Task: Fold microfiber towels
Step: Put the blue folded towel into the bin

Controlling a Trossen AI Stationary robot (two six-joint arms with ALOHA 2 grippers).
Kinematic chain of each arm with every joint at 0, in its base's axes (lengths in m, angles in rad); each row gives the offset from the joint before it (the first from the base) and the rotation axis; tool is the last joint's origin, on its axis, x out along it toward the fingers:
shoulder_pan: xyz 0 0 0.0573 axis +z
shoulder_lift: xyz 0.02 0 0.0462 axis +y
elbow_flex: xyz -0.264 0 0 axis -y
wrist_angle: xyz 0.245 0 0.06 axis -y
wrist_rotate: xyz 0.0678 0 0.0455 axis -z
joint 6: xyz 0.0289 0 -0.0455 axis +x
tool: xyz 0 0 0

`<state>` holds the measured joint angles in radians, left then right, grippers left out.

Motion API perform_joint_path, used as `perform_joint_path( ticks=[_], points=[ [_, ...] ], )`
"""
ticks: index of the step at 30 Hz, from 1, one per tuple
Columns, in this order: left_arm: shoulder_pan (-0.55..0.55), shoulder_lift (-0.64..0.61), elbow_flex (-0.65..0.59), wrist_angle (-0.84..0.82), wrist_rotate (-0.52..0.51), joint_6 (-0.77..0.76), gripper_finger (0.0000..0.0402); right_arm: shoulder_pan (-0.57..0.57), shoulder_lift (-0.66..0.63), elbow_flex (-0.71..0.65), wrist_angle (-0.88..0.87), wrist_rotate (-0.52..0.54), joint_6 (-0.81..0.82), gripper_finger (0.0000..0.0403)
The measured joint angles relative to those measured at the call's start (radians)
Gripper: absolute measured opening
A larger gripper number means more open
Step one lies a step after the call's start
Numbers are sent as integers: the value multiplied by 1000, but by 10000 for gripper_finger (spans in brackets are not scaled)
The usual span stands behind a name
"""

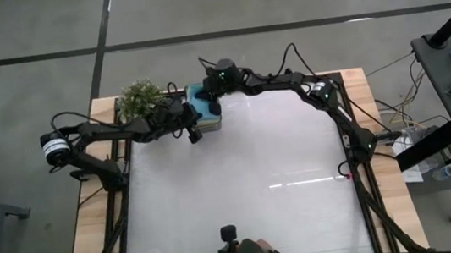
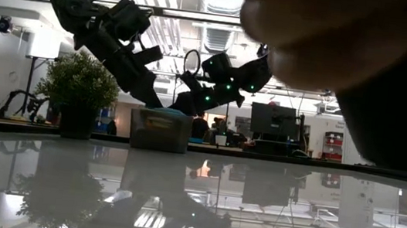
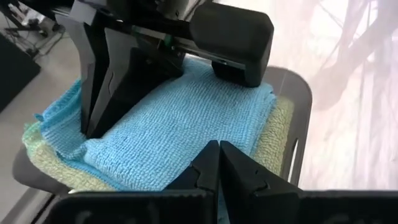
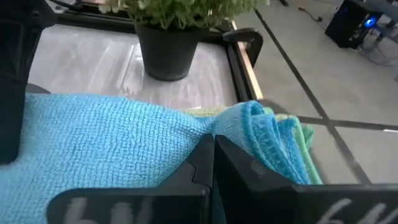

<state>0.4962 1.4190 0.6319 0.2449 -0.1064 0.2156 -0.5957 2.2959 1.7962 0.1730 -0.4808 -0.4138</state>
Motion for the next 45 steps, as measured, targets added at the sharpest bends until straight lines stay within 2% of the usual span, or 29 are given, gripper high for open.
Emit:
perform_joint_path(
  ticks=[11,21,45],
  points=[
    [0,92,9,20,1,-31,0,0,14,0,-3,6,29,8],
    [0,77,6,10,1,-52,0,0,14,-1,-10,8,31,8],
    [-21,-101,1,-24,6,-47,0,-3,-107,-5,42,9,110,9]
  ],
)
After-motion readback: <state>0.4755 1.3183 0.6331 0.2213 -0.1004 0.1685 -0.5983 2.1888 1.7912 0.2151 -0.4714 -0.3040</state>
